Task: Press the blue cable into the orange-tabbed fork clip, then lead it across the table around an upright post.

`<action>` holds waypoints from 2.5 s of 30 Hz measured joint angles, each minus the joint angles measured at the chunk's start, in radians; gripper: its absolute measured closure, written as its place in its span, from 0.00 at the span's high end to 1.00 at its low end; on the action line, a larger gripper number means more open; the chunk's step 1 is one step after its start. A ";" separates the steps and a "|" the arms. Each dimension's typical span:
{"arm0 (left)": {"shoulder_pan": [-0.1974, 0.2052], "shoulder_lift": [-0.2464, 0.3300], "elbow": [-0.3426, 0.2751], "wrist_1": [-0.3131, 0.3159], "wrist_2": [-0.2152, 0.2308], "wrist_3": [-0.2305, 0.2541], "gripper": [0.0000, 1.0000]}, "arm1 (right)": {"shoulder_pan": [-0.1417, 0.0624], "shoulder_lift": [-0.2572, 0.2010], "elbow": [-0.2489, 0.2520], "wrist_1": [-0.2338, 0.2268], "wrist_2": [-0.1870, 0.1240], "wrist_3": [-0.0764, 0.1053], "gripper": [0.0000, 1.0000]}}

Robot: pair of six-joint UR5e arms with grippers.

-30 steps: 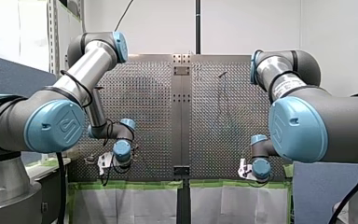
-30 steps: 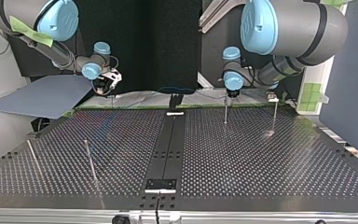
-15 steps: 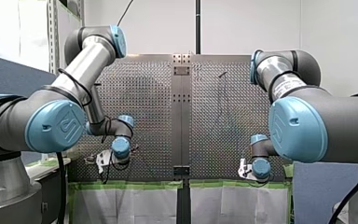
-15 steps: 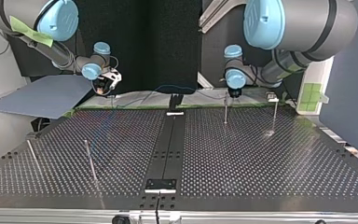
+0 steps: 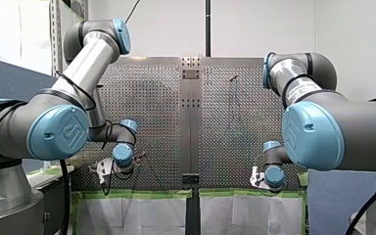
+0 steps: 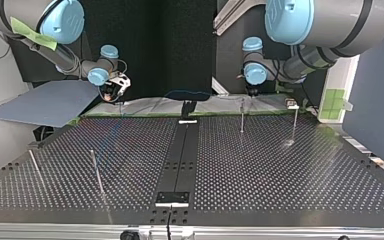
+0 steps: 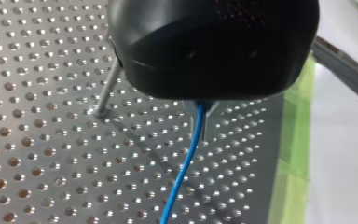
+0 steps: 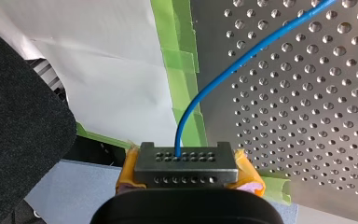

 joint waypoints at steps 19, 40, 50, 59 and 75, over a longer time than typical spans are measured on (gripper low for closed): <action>-0.009 0.085 -0.043 0.017 0.040 0.015 0.00 | 0.003 -0.001 0.000 0.013 0.009 -0.007 0.00; 0.014 0.104 -0.043 0.064 0.023 0.020 0.00 | 0.004 -0.001 -0.005 0.017 0.016 -0.011 0.00; 0.020 0.103 -0.043 0.075 0.045 0.015 0.00 | 0.004 -0.001 -0.005 0.017 0.017 -0.011 0.00; 0.021 0.092 -0.043 0.081 0.053 0.005 0.00 | 0.005 -0.001 -0.005 0.017 0.018 -0.011 0.00; 0.030 0.086 -0.043 0.100 0.063 0.003 0.00 | 0.008 -0.001 -0.006 0.017 0.018 -0.011 0.00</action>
